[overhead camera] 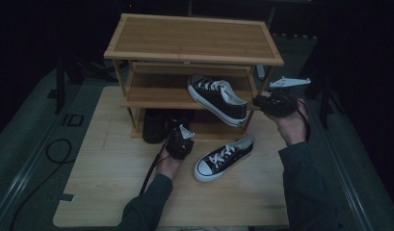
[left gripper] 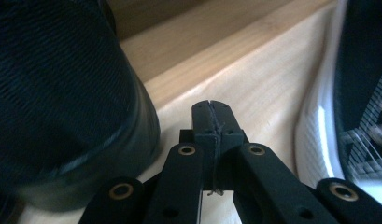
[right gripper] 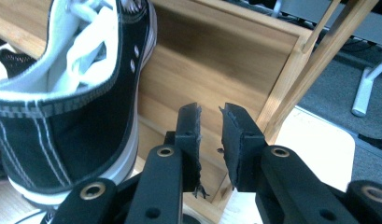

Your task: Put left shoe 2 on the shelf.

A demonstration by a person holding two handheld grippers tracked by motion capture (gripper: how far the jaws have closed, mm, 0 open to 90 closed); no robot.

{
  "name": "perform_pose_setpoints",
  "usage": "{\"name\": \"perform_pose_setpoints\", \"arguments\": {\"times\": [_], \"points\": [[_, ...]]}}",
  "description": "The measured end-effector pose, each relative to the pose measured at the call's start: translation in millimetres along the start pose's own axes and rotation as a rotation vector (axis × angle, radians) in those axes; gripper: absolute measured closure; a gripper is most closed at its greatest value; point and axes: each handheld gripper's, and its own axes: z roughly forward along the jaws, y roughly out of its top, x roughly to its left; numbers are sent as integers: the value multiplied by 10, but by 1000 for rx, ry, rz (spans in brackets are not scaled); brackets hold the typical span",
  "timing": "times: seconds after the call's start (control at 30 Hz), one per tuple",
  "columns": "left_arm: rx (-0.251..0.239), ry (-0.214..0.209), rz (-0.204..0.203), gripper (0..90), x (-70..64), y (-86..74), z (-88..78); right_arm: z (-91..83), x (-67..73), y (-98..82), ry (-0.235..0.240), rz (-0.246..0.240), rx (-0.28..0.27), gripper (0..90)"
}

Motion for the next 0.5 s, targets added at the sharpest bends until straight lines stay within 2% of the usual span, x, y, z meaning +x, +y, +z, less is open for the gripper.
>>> {"name": "perform_pose_setpoints", "arguments": {"times": [0.13,0.27,0.4,0.43,0.5], "points": [[17,28,3,900,-24,90,152,1,21,-65,10,-14,15,776],[18,52,-19,900,-44,160,320,6,52,-125,28,-18,23,798],[1,94,-47,900,-59,225,428,-11,102,-178,35,-36,30,825],[2,93,-51,900,-55,238,453,-23,109,-190,40,-37,27,834],[11,110,-36,900,-54,255,491,-48,131,-215,46,-40,24,860]]}}
